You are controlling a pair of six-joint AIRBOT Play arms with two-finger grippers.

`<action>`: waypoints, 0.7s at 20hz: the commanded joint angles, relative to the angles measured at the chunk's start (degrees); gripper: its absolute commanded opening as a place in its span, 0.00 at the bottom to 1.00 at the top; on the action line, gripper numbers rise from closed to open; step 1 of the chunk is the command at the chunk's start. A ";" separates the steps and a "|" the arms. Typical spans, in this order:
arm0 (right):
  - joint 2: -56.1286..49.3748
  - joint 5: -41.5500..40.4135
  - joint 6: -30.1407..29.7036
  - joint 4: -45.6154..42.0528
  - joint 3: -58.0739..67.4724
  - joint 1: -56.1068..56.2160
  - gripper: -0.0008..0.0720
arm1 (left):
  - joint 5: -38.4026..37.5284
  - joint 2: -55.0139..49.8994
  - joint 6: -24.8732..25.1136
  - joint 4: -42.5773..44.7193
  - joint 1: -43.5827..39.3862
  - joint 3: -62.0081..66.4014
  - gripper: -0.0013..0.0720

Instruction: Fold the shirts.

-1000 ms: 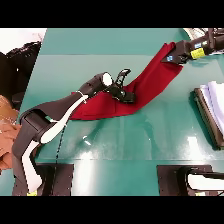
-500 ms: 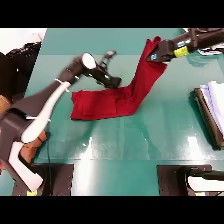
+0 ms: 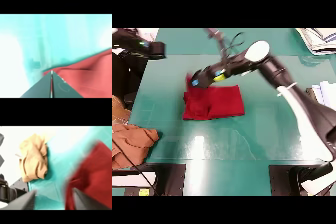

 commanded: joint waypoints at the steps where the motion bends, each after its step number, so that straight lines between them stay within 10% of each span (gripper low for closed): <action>1: -2.99 -2.51 -4.04 0.98 0.04 2.82 0.76 | -3.45 3.43 0.07 0.96 4.92 0.04 0.05; 12: 6.16 11.30 12.00 -19.02 -23.63 -26.56 0.67 | -4.15 3.48 0.07 -4.09 4.66 0.00 0.05; 14: 6.10 9.86 12.00 -18.84 -28.92 -29.24 0.88 | -4.07 3.48 0.07 -4.63 4.66 0.00 0.05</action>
